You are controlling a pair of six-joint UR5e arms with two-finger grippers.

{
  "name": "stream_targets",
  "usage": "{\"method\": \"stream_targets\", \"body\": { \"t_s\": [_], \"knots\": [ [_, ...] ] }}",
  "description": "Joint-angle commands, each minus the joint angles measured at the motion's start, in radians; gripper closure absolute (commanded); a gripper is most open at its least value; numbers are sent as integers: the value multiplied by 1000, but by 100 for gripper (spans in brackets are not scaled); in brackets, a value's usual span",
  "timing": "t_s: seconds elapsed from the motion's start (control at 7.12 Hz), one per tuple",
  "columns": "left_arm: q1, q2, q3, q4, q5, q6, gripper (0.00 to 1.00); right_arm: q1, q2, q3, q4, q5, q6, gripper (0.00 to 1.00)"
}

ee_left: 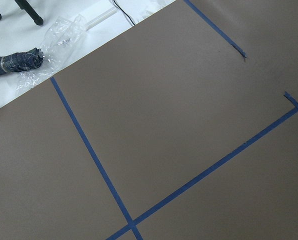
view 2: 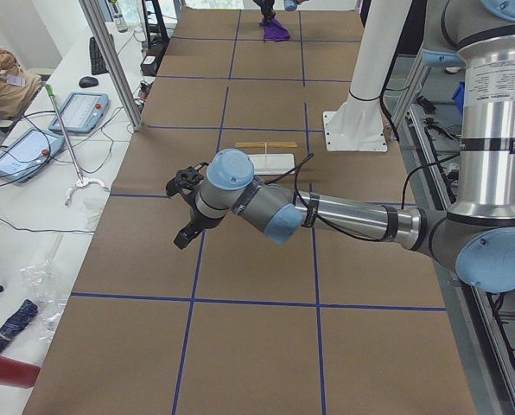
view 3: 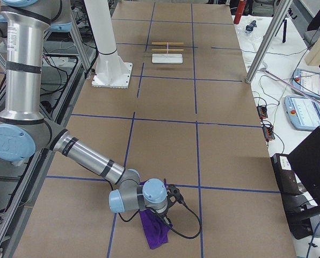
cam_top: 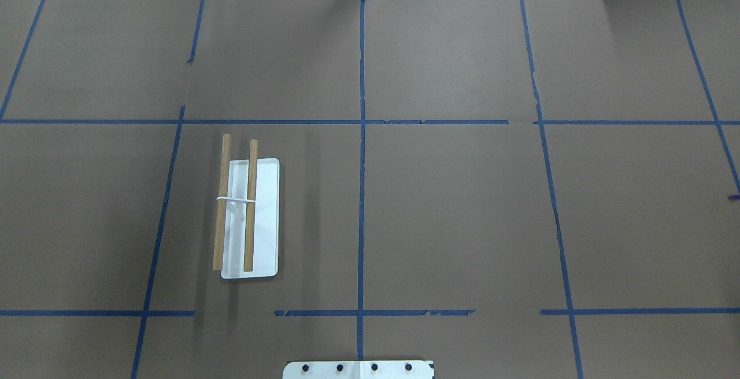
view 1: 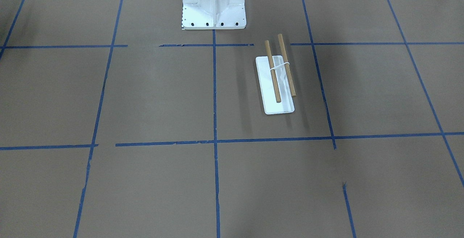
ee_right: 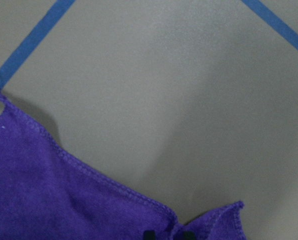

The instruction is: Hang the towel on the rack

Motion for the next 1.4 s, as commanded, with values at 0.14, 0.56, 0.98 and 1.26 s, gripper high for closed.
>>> {"method": "stream_targets", "body": {
  "t_s": [0.14,0.56,0.98,1.26],
  "knots": [
    [1,-11,3,3,-2,0,0,6,-26,98,-12,75,-1,100],
    [0,-9,-33,-26,0,2,0,45,-25,295,-129,107,16,100],
    [98,-69,-33,-51,14,-137,0,25,-8,724,-542,107,252,100],
    [191,-141,-72,-44,60,-449,0,-133,39,790,-387,101,623,100]
  ]
}}
